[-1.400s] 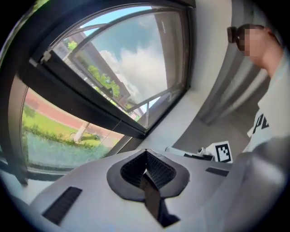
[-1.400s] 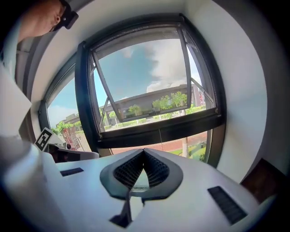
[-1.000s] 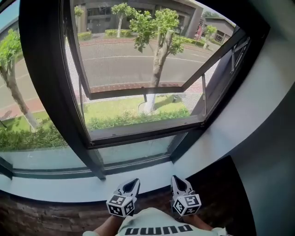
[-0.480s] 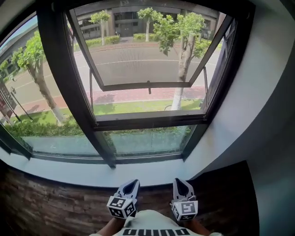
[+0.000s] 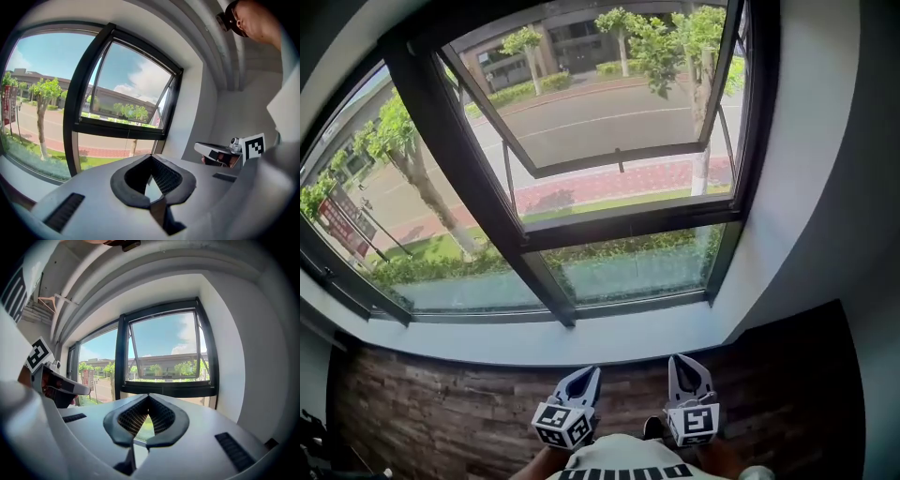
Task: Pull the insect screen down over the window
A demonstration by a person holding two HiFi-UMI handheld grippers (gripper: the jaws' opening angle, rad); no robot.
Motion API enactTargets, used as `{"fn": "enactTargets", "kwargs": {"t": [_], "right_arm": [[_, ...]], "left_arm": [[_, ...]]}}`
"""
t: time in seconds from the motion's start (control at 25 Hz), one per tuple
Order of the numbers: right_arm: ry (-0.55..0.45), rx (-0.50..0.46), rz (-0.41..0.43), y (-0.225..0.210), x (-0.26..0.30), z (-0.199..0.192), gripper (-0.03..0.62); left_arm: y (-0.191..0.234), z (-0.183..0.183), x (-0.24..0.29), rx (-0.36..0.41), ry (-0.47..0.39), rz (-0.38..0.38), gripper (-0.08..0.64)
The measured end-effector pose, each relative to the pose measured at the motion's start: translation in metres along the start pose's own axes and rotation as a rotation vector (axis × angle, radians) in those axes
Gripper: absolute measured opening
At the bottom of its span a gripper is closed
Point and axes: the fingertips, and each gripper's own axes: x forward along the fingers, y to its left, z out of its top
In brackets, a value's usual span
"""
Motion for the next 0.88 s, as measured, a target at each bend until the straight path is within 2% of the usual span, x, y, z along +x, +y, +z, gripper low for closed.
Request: {"fn": "enactTargets", "kwargs": {"t": [0.32, 0.56, 0.72, 0.88], "right_arm": [[-0.001, -0.045, 0.001, 0.079, -0.044, 0.001, 0.007], [0.018, -0.078, -0.038, 0.189, -0.104, -0.009, 0.006], [0.055, -0.083, -0.041, 0.265, -0.149, -0.018, 0.008], [0.099, -0.104, -0.051, 0.313, -0.186, -0.028, 0.006]], "left_arm": [[0.01, -0.014, -0.093, 0.085, -0.053, 0.012, 0.014], [0.035, -0.044, -0.202, 0.168, -0.084, 0.006, 0.014], [0.051, -0.071, -0.261, 0.174, -0.071, -0.027, 0.014], [0.052, -0.094, -0.3, 0.178, -0.071, -0.068, 0.012]]}}
